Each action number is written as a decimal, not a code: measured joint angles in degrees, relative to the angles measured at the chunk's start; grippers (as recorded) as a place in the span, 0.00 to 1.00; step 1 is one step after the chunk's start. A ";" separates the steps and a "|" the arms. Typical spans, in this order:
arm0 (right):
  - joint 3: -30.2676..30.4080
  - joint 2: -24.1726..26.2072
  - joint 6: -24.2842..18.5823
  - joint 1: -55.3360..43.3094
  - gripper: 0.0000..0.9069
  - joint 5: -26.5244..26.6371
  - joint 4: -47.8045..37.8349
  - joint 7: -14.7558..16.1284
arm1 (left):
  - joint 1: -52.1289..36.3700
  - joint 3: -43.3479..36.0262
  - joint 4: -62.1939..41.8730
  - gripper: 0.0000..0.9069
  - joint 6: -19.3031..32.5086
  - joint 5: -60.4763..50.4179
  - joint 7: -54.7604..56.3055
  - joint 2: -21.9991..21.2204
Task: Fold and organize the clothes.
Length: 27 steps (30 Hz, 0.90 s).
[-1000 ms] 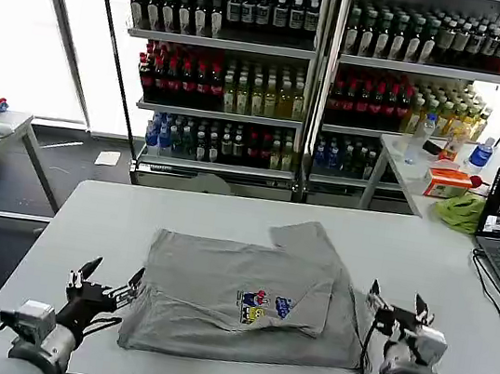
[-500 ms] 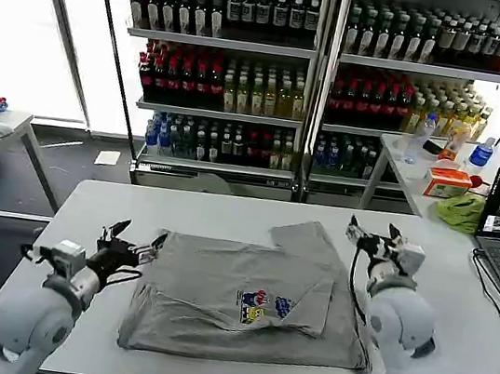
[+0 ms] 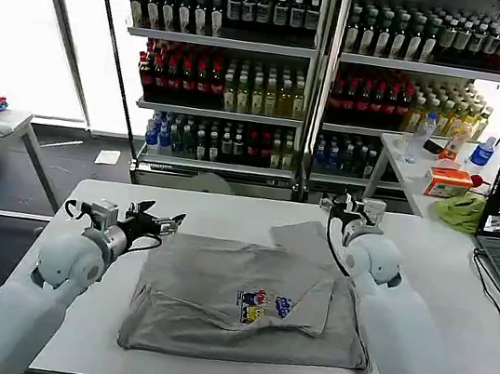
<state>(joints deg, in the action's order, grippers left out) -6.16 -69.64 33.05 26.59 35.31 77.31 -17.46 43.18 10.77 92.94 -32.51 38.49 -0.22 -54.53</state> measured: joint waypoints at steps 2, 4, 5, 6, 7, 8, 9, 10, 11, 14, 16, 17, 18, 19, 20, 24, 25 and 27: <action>0.13 -0.74 0.02 -0.79 1.00 -0.81 -2.48 1.04 | -1.03 -0.86 -2.33 1.00 -0.05 -0.05 -0.32 -0.48; 0.40 -1.31 0.05 -1.25 1.00 -1.58 -4.62 1.97 | -1.86 -1.54 -4.35 1.00 -0.17 -0.15 -0.56 -1.06; 0.53 -1.62 0.05 -1.44 1.00 -2.03 -5.75 2.46 | -2.20 -1.75 -5.08 1.00 -0.26 -0.18 -0.64 -1.35; 0.59 -1.91 0.06 -1.58 1.00 -2.43 -6.68 2.92 | -2.56 -1.97 -5.94 1.00 -0.31 -0.23 -0.70 -1.62; 0.60 -2.19 0.06 -1.72 1.00 -2.79 -7.59 3.39 | -2.83 -2.16 -6.66 1.00 -0.33 -0.30 -0.73 -1.87; 0.59 -2.47 0.07 -1.84 1.00 -3.14 -8.58 3.90 | -3.07 -2.33 -7.37 1.00 -0.34 -0.38 -0.78 -2.15; 0.58 -2.73 0.07 -1.92 1.00 -3.43 -9.39 4.25 | -3.33 -2.50 -8.11 1.00 -0.36 -0.48 -0.86 -2.48; 0.53 -2.94 0.07 -1.93 1.00 -3.69 -10.18 4.64 | -3.50 -2.61 -8.76 1.00 -0.37 -0.61 -0.93 -2.79; 0.49 -3.10 0.07 -1.95 1.00 -4.02 -11.01 5.06 | -3.67 -2.69 -9.46 1.00 -0.37 -0.75 -1.01 -3.11; 0.23 -3.62 0.07 -2.16 1.00 -4.84 -13.06 5.97 | -4.01 -2.84 -11.23 1.00 -0.39 -0.92 -1.20 -3.89; -0.03 -4.03 0.04 -2.49 1.00 -5.28 -14.28 6.35 | -4.18 -3.02 -12.22 1.00 -0.39 -1.12 -1.30 -4.22; -0.17 -4.24 -0.01 -2.69 1.00 -5.45 -14.91 6.64 | -4.28 -3.09 -12.71 1.00 -0.40 -1.22 -1.39 -4.44; -0.31 -4.43 -0.07 -2.85 1.00 -5.58 -15.39 6.85 | -4.39 -3.10 -13.11 1.00 -0.40 -1.29 -1.41 -4.63; -0.44 -4.61 -0.13 -2.98 1.00 -5.69 -15.81 7.04 | -4.57 -3.12 -13.49 1.00 -0.41 -1.33 -1.42 -4.76; -0.57 -4.79 -0.16 -3.06 1.00 -5.81 -16.20 7.27 | -4.78 -3.16 -13.95 1.00 -0.41 -1.38 -1.44 -4.86; -0.80 -5.42 -0.19 -3.21 1.00 -6.29 -17.50 7.84 | -5.13 -3.53 -15.10 1.00 -0.43 -1.48 -1.53 -4.88; -0.81 -5.60 -0.20 -3.26 1.00 -6.50 -17.86 7.98 | -5.16 -3.55 -15.22 1.00 -0.43 -1.49 -1.53 -4.89; -0.77 -5.89 -0.21 -3.30 1.00 -6.82 -18.51 8.27 | -5.15 -3.62 -15.40 1.00 -0.43 -1.57 -1.54 -5.05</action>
<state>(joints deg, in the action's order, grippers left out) -6.93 -75.53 32.83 23.29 28.49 58.80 -9.19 38.03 7.16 77.54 -32.95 36.92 -1.76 -59.57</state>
